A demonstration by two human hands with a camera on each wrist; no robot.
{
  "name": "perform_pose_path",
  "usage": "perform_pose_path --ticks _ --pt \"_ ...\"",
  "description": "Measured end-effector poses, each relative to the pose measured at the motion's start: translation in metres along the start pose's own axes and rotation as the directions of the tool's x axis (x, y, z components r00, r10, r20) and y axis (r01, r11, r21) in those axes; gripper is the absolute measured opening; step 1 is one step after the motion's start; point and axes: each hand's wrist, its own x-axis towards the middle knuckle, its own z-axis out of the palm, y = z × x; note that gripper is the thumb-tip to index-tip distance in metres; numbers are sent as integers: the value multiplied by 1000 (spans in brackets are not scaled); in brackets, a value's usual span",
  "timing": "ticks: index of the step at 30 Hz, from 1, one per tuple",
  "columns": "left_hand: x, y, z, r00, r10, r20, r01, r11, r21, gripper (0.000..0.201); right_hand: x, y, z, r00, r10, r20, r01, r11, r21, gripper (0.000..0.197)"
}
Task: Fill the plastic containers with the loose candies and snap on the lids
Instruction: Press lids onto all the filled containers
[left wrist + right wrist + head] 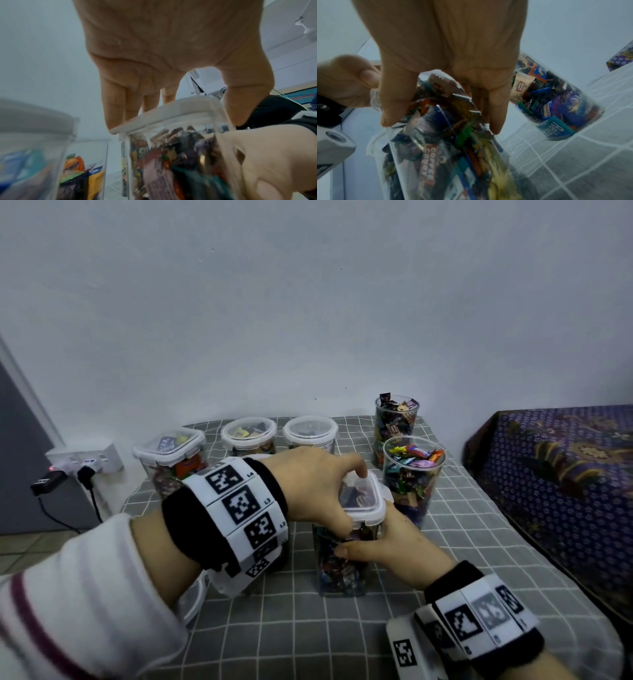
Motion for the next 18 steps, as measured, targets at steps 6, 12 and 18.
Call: perform_pose_path --ticks 6,12,18 --pt "5 -6 -4 998 -12 64 16 997 -72 77 -11 6 8 992 33 -118 -32 999 13 73" --pt "13 -8 -5 992 -13 124 30 990 -135 76 -12 5 9 994 25 -110 -22 999 31 72" --pt "8 -12 3 998 6 64 9 973 -232 86 -20 14 23 964 -31 -266 78 983 167 106"
